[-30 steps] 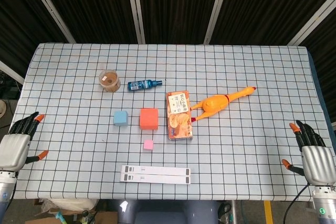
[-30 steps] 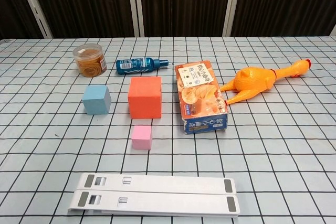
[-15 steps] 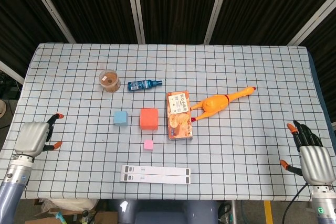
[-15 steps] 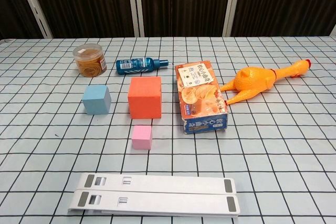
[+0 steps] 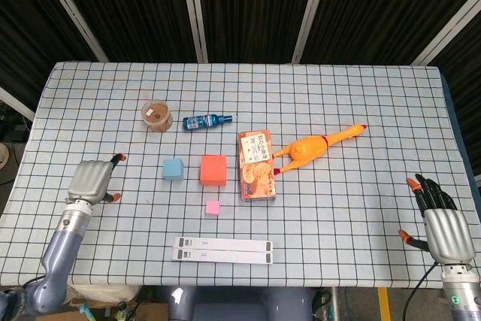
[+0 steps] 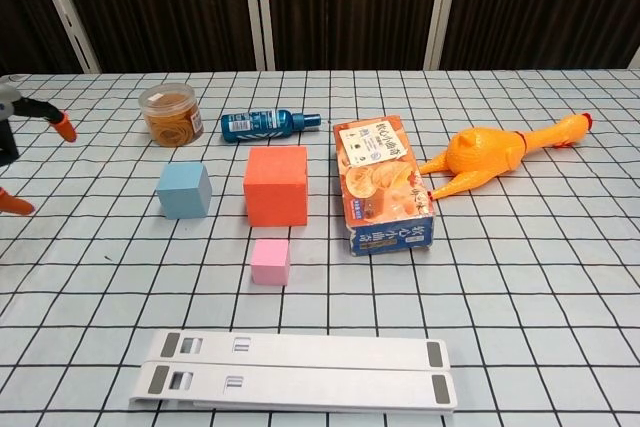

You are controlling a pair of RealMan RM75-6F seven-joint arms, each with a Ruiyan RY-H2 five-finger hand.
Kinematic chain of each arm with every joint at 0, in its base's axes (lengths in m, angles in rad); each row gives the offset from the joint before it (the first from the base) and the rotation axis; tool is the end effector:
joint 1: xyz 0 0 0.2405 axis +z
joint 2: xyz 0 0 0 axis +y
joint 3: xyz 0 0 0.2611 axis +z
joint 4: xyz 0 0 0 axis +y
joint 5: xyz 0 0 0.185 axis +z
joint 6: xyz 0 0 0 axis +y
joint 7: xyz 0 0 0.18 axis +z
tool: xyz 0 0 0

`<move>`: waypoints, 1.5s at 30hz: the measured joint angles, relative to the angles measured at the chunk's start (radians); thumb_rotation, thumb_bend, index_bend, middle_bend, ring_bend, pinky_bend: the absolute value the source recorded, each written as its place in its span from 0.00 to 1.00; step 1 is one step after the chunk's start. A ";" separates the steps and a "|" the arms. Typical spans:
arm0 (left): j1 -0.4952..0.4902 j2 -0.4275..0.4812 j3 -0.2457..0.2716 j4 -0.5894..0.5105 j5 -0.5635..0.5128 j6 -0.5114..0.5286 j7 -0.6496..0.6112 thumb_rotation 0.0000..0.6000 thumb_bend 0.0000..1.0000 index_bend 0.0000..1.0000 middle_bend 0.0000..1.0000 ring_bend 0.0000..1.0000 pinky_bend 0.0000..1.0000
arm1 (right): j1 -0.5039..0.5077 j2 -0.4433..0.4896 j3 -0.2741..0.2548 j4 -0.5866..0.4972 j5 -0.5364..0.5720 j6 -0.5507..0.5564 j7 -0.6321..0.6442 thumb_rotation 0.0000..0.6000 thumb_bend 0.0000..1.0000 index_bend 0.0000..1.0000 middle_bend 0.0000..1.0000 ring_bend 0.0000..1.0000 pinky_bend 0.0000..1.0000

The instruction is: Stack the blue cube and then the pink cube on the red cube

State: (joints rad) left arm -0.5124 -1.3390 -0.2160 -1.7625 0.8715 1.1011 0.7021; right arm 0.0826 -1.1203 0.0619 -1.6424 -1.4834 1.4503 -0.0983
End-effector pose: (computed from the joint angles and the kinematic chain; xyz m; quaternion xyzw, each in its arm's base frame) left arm -0.2258 0.3338 0.0703 -0.6854 -0.4091 -0.2539 0.5462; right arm -0.3042 -0.2163 0.1782 0.6071 -0.3789 0.3604 0.5983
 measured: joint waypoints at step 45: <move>-0.340 -0.262 -0.062 0.144 -0.426 0.070 0.145 1.00 0.19 0.31 0.94 0.76 0.78 | 0.014 -0.007 -0.003 0.013 0.023 -0.034 0.016 1.00 0.16 0.10 0.07 0.10 0.21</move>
State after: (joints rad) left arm -0.8521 -1.6010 -0.2780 -1.6188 0.4451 1.1713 0.8473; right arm 0.0962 -1.1269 0.0592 -1.6291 -1.4605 1.4158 -0.0828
